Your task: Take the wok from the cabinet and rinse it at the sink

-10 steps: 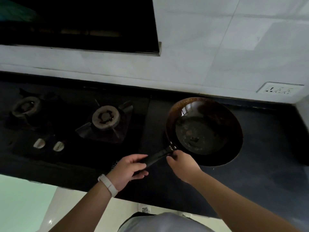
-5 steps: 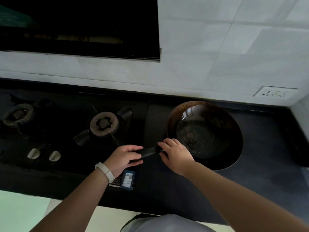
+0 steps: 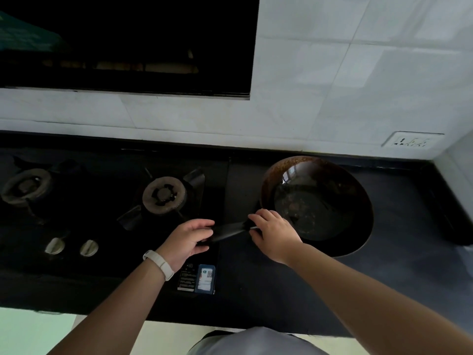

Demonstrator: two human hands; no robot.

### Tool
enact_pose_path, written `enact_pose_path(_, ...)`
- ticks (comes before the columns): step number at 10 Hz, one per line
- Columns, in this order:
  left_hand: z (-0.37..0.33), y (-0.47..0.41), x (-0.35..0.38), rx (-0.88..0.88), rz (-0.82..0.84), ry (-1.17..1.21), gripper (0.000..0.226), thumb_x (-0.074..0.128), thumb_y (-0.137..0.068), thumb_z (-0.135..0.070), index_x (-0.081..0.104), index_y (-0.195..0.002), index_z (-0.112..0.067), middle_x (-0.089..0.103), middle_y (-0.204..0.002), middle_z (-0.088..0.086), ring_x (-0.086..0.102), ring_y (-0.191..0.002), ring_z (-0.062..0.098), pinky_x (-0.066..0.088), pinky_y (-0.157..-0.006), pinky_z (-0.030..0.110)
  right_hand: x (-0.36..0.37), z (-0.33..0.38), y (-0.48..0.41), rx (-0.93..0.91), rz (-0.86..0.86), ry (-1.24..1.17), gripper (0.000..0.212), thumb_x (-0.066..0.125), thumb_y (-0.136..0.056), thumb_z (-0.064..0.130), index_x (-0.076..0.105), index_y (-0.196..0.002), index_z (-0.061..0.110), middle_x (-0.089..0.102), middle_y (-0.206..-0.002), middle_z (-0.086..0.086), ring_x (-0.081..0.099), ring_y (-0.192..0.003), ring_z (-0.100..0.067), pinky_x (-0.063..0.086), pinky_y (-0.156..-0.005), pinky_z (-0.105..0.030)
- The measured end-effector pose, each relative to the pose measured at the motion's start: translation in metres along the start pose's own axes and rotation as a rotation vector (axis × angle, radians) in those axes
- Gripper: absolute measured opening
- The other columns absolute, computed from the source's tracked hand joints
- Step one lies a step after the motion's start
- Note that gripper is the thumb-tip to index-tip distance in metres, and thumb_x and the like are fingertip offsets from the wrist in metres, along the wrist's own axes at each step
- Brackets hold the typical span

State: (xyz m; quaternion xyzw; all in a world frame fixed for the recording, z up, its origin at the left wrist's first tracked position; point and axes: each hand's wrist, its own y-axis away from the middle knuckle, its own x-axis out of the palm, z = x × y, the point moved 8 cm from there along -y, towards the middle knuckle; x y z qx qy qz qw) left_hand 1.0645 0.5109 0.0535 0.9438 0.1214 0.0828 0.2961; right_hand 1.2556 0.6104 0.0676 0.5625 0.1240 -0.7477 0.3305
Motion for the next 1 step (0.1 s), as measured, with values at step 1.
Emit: enact_pose_path(1, -0.0071, 0.0054, -0.0136, 0.045, -0.043, -0.078, 0.023, 0.057, -0.098, -0.015, 0.067, -0.118, -0.021, 0.069, -0.118, 0.005, 0.067, -0.105, 0.020, 0.054, -0.089, 0.037, -0.0089, 0.0051, 0.0036, 0.021, -0.021, 0.035, 0.052, 0.048, -0.102, 0.041, 0.046, -0.150, 0.022, 0.048, -0.149, 0.001, 0.041, -0.140, -0.023, 0.041, -0.110, -0.040)
